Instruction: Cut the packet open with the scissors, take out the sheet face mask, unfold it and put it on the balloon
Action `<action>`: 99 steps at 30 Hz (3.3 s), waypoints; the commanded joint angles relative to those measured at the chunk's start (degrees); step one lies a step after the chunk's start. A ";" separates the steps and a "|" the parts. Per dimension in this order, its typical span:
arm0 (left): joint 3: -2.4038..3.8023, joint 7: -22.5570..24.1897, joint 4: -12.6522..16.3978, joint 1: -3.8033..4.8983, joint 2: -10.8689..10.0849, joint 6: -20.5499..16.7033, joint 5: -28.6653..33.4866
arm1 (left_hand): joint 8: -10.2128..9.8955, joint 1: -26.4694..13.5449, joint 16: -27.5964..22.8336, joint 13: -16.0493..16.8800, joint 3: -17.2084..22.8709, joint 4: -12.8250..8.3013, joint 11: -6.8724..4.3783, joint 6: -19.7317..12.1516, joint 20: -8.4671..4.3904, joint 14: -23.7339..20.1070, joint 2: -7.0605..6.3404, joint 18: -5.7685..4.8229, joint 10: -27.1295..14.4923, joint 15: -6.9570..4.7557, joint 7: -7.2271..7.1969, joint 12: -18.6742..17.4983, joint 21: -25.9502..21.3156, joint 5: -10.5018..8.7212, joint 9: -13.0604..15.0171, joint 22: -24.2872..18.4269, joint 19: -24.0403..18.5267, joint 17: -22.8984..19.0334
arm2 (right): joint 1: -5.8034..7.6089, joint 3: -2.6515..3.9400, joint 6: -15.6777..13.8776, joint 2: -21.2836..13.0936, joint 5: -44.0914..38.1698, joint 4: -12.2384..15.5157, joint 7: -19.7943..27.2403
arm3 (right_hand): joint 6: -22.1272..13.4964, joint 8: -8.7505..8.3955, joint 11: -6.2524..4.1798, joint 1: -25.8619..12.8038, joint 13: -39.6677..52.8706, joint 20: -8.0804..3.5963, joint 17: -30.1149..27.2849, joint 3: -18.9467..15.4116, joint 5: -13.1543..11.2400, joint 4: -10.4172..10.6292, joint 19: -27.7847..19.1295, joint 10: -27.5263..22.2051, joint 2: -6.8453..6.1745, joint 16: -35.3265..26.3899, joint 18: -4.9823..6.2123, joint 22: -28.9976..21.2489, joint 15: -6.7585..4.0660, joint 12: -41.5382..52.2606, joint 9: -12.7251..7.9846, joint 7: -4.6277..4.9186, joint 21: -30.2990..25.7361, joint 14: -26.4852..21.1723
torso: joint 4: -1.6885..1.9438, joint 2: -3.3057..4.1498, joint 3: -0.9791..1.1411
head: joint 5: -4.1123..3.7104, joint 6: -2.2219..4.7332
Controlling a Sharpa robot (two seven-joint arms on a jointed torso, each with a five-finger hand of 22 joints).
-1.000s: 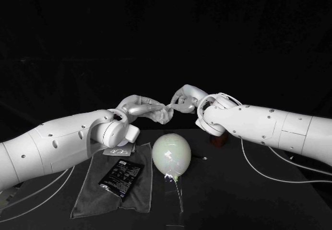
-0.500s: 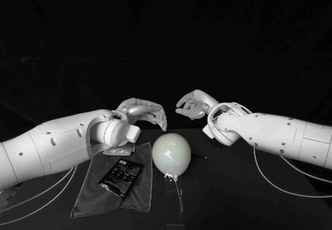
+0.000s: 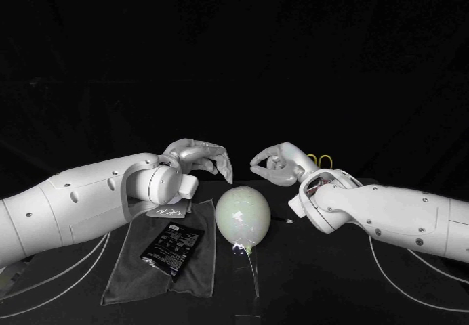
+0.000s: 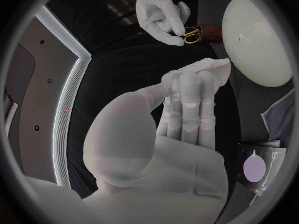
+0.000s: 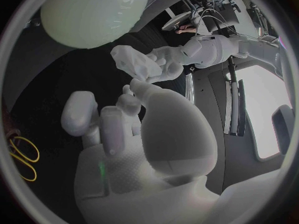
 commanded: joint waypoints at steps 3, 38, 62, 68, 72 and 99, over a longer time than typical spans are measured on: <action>0.11 -0.09 0.26 0.06 0.11 -1.77 1.23 | 0.34 -0.57 4.06 0.05 1.03 -0.02 -0.16 -0.07 -0.07 1.08 -0.16 0.73 0.53 -0.85 -0.39 -0.54 1.05 0.24 2.48 0.61 0.48 4.53 | -1.03 0.05 -2.83 1.13 -0.82 1.01 0.37 | 0.89 -0.54 -0.03 -0.77 7.20 0.02 6.63 -0.66 0.02 -0.13 1.93 3.66 -0.22 2.98 -1.64 9.44 0.02 7.85 -0.70 -0.11 4.49 2.61 | 0.11 0.01 -0.03 | -0.05 -0.32; 0.16 0.09 0.59 0.06 0.66 -2.99 1.31 | 0.82 -1.11 15.76 0.42 2.52 -0.16 -0.24 -0.41 -0.30 4.26 -0.68 -0.57 0.79 -1.03 -0.48 -1.04 8.56 0.26 3.43 9.94 4.93 18.06 | -1.83 0.10 -3.08 10.05 -6.69 -3.86 -7.26 | 0.52 -2.97 0.78 -3.80 17.66 0.45 13.15 -4.21 -0.78 1.29 4.42 8.99 -2.05 7.33 -2.72 10.84 0.70 18.69 -2.83 0.66 11.24 5.42 | 0.02 -0.03 -0.05 | 0.12 -0.59; 0.20 0.04 0.84 0.05 0.83 -4.43 1.32 | 0.89 -1.13 16.99 0.50 2.73 -0.22 -0.27 -0.43 -0.34 4.68 -0.71 -0.86 0.88 -1.08 -0.50 -1.07 9.97 0.26 3.56 11.86 5.91 19.44 | -1.85 0.11 -5.13 11.61 -7.96 -5.49 -10.11 | 0.11 -3.49 0.98 -4.48 17.23 0.71 12.74 -5.96 -0.96 2.23 3.68 8.32 -2.33 7.10 -2.46 10.51 0.91 18.10 -3.23 0.85 10.27 5.20 | 0.05 -0.02 -0.03 | -0.03 -0.39; 0.20 -0.19 1.09 0.05 0.94 -5.41 1.32 | 0.91 -1.13 17.06 0.52 2.79 -0.23 -0.29 -0.43 -0.35 4.70 -0.69 -0.88 0.91 -1.09 -0.52 -1.06 10.13 0.26 3.58 12.06 6.02 19.43 | -1.85 0.12 -6.19 12.53 -7.38 -6.45 -10.02 | 0.10 -3.49 0.99 -4.47 17.32 0.71 12.80 -5.98 -0.96 2.24 3.74 8.38 -2.31 7.14 -2.49 10.54 0.92 18.18 -3.24 0.85 10.39 5.22 | 0.03 -0.03 -0.05 | -0.16 -0.36; 0.20 -0.32 1.22 0.05 1.00 -6.11 1.32 | 0.91 -1.13 17.06 0.52 2.79 -0.23 -0.29 -0.43 -0.35 4.70 -0.69 -0.88 0.91 -1.09 -0.52 -1.06 10.13 0.26 3.58 12.06 6.02 19.43 | -1.86 0.13 -7.44 13.08 -7.12 -6.91 -10.02 | 0.12 -3.49 1.00 -4.49 17.39 0.72 12.86 -6.01 -0.98 2.27 3.79 8.43 -2.29 7.17 -2.51 10.57 0.92 18.26 -3.24 0.86 10.51 5.25 | 0.05 -0.03 -0.03 | -0.18 -0.32; 0.20 0.00 1.21 0.06 1.62 -8.39 1.62 | 0.93 -1.15 17.29 0.54 2.87 -0.22 -0.30 -0.42 -0.36 4.78 -0.64 -0.93 0.96 -1.10 -0.53 -1.05 10.40 0.25 3.61 12.42 6.21 19.69 | -2.03 0.16 -14.03 15.99 -2.99 -9.43 -7.43 | 8.89 2.69 -3.00 3.71 23.34 -2.25 15.10 -1.01 -1.19 -3.05 8.17 13.62 1.96 8.43 -4.35 13.03 -2.50 24.49 -0.33 -3.53 19.84 6.23 | 0.07 -0.01 -0.05 | -0.47 -0.01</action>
